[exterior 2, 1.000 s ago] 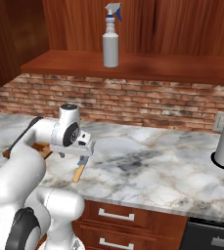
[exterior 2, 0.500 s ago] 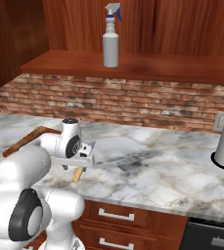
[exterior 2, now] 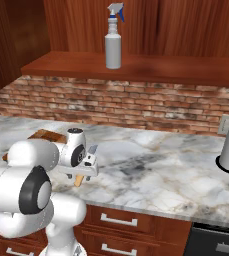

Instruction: Move the cutting board and knife to the sink. Then move spray from the cabinet to the counter.

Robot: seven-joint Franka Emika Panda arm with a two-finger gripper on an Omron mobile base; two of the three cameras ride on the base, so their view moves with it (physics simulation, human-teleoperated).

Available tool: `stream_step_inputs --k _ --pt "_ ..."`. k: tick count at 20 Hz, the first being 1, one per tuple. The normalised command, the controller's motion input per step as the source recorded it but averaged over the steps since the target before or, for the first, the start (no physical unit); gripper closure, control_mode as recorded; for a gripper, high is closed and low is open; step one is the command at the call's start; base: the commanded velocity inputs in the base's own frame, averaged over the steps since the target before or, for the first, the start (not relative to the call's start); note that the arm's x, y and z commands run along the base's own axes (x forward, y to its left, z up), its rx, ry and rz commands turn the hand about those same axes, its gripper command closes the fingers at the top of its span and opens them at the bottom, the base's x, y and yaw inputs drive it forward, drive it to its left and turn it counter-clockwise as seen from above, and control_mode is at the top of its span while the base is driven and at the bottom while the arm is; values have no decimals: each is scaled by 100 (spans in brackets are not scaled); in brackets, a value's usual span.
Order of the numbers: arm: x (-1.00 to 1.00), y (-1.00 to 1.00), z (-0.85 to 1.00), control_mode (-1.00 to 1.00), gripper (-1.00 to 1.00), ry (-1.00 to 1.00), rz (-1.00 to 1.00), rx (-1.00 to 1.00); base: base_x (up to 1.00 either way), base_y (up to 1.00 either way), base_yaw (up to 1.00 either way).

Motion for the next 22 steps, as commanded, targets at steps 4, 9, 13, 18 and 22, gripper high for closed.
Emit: stream_step_inputs --k 4,9,13,18,22 --pt "0 0 -29 -100 -100 0 0 0 0 0 0" --pt "0 0 -31 -100 -100 0 0 0 0 0 0" --pt "0 0 -12 -100 100 0 0 0 0 0 0" --pt "0 0 0 -100 100 0 0 0 0 0 0" --pt "0 0 4 -100 100 0 0 0 0 0 0"
